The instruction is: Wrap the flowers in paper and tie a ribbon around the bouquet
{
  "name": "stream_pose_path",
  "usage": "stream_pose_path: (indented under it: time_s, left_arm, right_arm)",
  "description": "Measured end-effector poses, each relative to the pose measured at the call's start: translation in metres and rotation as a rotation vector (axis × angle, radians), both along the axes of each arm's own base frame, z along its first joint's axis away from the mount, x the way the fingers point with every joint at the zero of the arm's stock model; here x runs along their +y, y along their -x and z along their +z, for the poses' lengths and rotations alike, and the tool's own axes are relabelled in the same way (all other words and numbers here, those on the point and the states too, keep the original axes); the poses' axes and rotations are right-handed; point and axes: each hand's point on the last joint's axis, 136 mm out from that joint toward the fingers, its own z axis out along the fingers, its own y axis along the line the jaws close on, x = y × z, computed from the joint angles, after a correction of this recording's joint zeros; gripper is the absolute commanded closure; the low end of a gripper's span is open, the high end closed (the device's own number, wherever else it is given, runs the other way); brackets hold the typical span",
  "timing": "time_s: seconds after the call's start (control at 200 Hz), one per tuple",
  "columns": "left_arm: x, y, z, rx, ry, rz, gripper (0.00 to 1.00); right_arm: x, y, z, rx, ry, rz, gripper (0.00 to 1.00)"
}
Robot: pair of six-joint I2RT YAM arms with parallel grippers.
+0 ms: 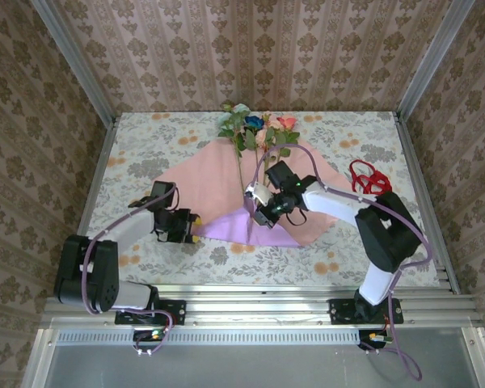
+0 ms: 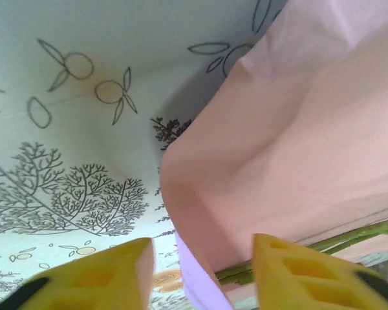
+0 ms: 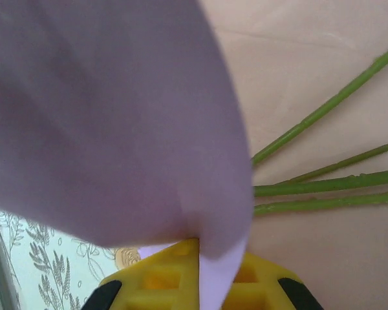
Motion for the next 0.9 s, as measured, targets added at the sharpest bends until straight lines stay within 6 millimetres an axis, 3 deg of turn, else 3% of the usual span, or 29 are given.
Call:
stream_pose_path:
  time_s: [0.115,0.29,0.47,0.715,0.9]
  left_arm:
    - [0.002,-0.005,0.024,-0.125,-0.023,-0.066,0.42]
    - [0.000,-0.006,0.049,-0.304,-0.033,-0.172,0.44]
    - [-0.011,0.009,0.035,-0.322,-0.027,-0.246,0.50]
    - [-0.029,0.019,0.027,-0.299,-0.063,-0.376,0.45]
    - [-0.026,0.022,0.003,-0.313,-0.087,-0.357,0.47]
  right_arm:
    - [-0.004,-0.009,-0.009,0.060,0.018,-0.047,1.00]
    - [-0.007,-0.016,-0.015,0.115,0.038,-0.077,1.00]
    - [-0.007,-0.019,-0.019,0.157,0.052,-0.099,1.00]
    - [-0.013,-0.024,-0.034,0.248,0.090,-0.158,1.00]
    - [-0.021,-0.022,-0.050,0.313,0.124,-0.189,1.00]
